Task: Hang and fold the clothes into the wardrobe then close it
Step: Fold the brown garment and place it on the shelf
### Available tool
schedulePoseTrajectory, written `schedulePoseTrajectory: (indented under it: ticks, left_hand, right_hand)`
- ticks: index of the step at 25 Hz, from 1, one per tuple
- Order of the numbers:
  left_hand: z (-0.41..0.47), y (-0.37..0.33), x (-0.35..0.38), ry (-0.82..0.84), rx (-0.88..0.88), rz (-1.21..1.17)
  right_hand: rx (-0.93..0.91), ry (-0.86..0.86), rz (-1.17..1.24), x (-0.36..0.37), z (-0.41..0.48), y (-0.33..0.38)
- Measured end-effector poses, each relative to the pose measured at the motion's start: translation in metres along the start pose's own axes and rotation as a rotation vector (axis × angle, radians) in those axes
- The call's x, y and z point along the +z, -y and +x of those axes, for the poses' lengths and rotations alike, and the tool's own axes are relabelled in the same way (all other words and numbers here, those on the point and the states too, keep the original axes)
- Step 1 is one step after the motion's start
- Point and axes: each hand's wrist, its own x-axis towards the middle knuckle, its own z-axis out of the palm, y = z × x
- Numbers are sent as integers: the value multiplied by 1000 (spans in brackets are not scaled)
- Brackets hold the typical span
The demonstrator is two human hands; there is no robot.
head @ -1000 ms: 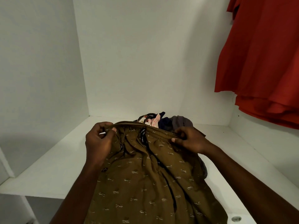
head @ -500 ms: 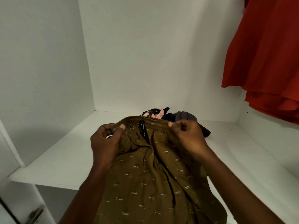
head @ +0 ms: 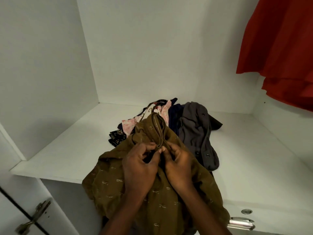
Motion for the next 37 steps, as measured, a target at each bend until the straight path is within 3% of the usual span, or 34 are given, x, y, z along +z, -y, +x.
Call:
schedulePoseTrajectory:
  ticks: [4, 8, 13, 16, 18, 22, 24, 27, 31, 35, 37]
  left_hand:
    - [-10, 10, 7, 3, 205, 146]
    - [-16, 13, 8, 39, 258, 135]
    - [3, 1, -4, -42, 106, 2]
    - [49, -18, -8, -99, 58, 189]
    - [101, -23, -5, 86, -35, 333]
    - [177, -37, 11, 664, -196, 660]
    - [190, -38, 12, 690, -151, 732]
    - [192, -36, -1, 590, -116, 691]
    - [169, -33, -22, 783, 159, 611]
    - [144, -30, -61, 836, 164, 486]
    - [128, -30, -78, 890, 243, 583]
  right_hand:
    - [-23, -31, -15, 0, -3, -8]
    - [-45, 50, 84, -3, -5, -7]
    - [-84, 30, 20, -1, -2, -6]
    - [-93, 38, 8, 0, -3, -5]
    - [-97, 53, -3, 0, -4, -5]
    - [-88, 56, -54, 4, -5, -10]
    - [-86, 46, -74, 4, -6, -11]
    - [-93, -27, -130, 3, -4, -11]
    - [-95, -144, -142, 5, -8, -6]
    - [-88, -142, -212, 6, -11, -1]
    - [-52, -136, -248, 5, -13, 6]
